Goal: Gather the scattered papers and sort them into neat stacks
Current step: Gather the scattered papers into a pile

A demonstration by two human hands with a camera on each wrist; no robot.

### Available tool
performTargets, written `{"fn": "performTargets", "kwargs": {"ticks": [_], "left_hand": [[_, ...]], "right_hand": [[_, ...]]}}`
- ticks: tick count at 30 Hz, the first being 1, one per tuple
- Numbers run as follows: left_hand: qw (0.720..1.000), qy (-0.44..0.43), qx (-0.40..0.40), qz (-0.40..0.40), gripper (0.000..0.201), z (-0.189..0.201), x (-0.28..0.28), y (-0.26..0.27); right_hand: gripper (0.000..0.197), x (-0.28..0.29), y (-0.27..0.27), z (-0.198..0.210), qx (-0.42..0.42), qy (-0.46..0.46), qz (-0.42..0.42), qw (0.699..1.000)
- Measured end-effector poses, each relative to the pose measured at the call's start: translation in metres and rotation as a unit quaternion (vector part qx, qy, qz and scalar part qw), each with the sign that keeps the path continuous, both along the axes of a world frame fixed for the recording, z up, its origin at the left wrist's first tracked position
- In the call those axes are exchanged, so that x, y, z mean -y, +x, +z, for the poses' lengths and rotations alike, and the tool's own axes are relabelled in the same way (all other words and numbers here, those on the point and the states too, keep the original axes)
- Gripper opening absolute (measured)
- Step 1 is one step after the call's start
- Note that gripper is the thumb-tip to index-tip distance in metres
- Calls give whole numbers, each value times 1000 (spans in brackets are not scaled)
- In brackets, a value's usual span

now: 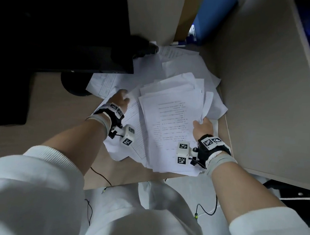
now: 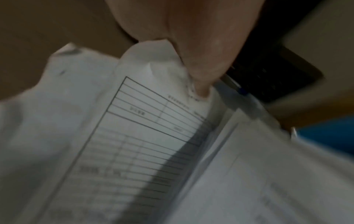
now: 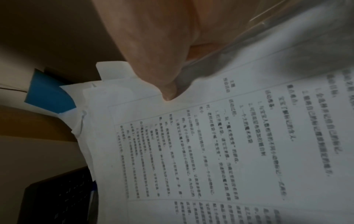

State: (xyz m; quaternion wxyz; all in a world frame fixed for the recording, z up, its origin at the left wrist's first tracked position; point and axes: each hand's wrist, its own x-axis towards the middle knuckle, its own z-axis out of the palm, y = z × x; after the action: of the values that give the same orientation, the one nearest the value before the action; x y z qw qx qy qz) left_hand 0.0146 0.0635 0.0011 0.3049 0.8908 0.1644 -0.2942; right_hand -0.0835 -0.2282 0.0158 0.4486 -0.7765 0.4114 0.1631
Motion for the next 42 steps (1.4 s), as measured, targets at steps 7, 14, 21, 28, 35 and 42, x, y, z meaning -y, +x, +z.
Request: {"fn": "performTargets", "kwargs": {"ticks": [7, 14, 21, 28, 35, 42], "left_hand": [[938, -75, -124, 316, 80, -28, -35, -60], [953, -110, -53, 276, 13, -38, -57, -64], [944, -171, -133, 248, 38, -38, -97, -45], [837, -395, -101, 364, 63, -43, -101, -56], [877, -297, -71, 370, 56, -64, -99, -76], [893, -232, -28, 385, 13, -10, -67, -91]], "right_hand": [[30, -48, 21, -9, 10, 29, 21, 999], [30, -90, 50, -16, 3, 32, 104, 994], [37, -121, 72, -15, -55, 89, 141, 984], [41, -155, 76, -47, -104, 23, 129, 986], [90, -171, 69, -55, -146, 10, 176, 974], [71, -147, 67, -28, -162, 89, 131, 974]]}}
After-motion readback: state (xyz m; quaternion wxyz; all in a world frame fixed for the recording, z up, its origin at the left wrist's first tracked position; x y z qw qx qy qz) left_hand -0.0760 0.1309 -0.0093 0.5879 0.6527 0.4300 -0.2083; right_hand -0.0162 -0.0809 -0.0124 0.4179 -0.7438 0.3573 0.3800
